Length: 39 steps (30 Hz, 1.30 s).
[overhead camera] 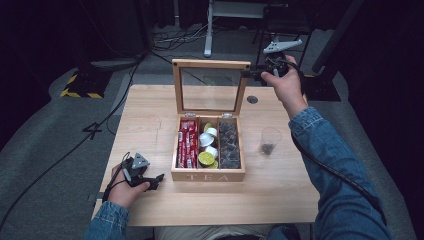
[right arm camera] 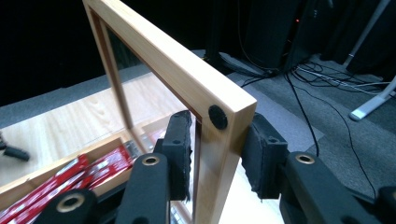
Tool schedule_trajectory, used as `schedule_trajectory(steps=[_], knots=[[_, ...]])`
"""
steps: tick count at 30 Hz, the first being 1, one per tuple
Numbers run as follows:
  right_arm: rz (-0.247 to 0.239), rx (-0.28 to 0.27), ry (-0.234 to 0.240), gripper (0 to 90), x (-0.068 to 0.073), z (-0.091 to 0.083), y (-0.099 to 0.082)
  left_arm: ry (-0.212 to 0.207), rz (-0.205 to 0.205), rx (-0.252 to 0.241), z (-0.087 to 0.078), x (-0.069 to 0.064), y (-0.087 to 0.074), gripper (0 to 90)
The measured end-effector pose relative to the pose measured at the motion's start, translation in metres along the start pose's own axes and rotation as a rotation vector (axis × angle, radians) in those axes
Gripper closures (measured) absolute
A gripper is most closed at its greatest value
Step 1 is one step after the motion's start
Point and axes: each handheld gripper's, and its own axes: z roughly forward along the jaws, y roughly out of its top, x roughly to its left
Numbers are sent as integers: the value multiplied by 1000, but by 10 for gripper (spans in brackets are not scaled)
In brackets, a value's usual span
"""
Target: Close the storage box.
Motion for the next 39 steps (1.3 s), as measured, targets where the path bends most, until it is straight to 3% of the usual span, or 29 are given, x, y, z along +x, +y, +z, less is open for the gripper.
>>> schedule_trajectory(steps=[3, 11, 21, 34, 39], knots=[[-32, 8, 18, 656, 12, -9, -3, -1, -4, -3, 0, 0, 0, 161], [-47, 15, 62, 643, 32, -25, -13, 1, -5, -1, 0, -1, 0, 161], [-30, 13, 77, 612, 52, -35, -27, 2, -5, -1, 0, -1, 0, 162], [-77, 66, 84, 555, 83, -45, -49, 0, -9, 0, 0, -2, 0, 161], [-60, 68, 85, 504, 93, -46, -62, 4, -5, 2, 0, -2, 0, 161]])
